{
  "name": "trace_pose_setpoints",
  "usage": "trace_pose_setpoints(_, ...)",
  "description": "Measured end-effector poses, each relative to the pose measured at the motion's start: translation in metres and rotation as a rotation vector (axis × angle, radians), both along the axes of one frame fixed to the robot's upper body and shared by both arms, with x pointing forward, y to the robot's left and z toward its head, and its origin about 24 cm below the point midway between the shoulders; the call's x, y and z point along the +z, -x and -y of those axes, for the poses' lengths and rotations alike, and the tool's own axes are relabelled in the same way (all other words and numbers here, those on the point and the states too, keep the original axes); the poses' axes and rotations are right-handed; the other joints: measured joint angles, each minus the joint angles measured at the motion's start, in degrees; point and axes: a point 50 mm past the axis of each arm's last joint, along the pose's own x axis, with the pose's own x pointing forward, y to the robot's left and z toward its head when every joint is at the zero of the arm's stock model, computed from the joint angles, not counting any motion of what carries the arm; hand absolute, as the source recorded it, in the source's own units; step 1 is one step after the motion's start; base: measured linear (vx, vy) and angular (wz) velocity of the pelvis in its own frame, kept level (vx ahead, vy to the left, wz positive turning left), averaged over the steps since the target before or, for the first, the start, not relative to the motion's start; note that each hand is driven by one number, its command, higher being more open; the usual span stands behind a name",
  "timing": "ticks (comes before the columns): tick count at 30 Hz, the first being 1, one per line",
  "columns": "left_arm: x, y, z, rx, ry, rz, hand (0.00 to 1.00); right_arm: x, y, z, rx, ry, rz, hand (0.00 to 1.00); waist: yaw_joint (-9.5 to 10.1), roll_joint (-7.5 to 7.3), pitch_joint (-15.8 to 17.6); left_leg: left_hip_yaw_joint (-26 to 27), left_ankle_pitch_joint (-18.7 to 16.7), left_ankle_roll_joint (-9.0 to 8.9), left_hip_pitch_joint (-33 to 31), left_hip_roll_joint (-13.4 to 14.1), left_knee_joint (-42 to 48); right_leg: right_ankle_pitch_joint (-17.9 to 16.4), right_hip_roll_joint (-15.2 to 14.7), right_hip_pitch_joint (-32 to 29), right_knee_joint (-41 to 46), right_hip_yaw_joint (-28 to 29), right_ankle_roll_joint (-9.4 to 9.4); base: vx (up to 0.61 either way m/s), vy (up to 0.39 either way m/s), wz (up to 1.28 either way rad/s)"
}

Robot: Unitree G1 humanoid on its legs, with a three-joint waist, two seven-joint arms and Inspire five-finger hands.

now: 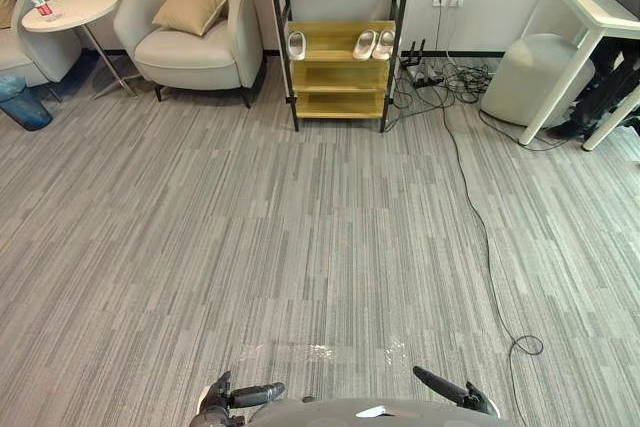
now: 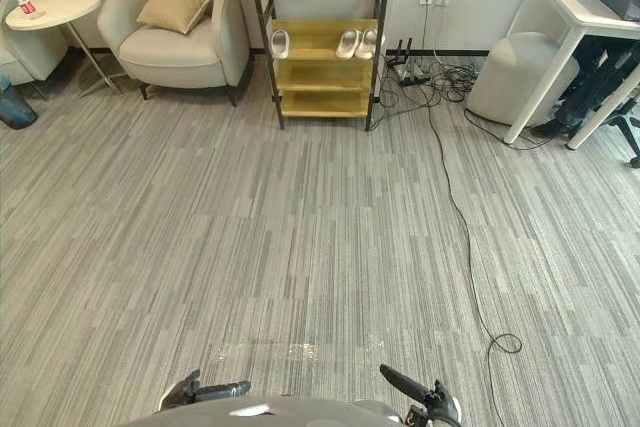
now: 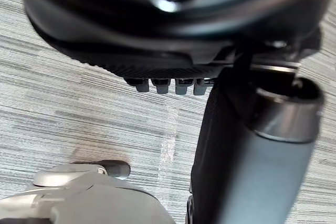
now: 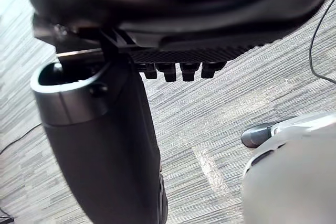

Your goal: Organize the slippers on the shoe rack

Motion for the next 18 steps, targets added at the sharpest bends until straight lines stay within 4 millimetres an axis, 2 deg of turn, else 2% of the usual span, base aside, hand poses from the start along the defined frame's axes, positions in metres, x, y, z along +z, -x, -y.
trace_pose_setpoints(4, 0.0, -0.001, 0.0, 0.003, 0.0, 0.003, 1.0, 0.001, -0.016, -0.008, 0.016, -0.017, 0.034, 1.0, 0.06, -0.08, 0.4, 0.0, 0.3, -0.47, 0.6, -0.1, -0.9, 0.9, 0.0, 0.5, -1.0, -0.3, 1.14, 0.0, 0.0, 0.0)
trace_pose_setpoints(8, 0.001, -0.004, 0.0, -0.011, -0.004, 0.008, 1.0, 0.001, -0.02, -0.016, 0.024, -0.042, 0.044, 1.0, 0.14, -0.15, 1.3, -0.2, 0.4, -0.64, 1.2, -0.3, -1.3, 1.7, -0.2, 1.4, -2.0, -0.7, 1.6, -0.02, 0.011, 0.02)
trace_pose_setpoints(18, 0.001, -0.008, -0.002, -0.018, -0.009, 0.016, 1.0, 0.001, -0.024, -0.018, 0.042, -0.041, 0.047, 1.0, 0.08, -0.52, 2.4, -0.3, 2.4, 1.07, 1.1, -1.4, -3.9, 1.7, -1.1, 0.5, -2.4, -1.7, 1.55, -0.04, -0.003, 0.01)
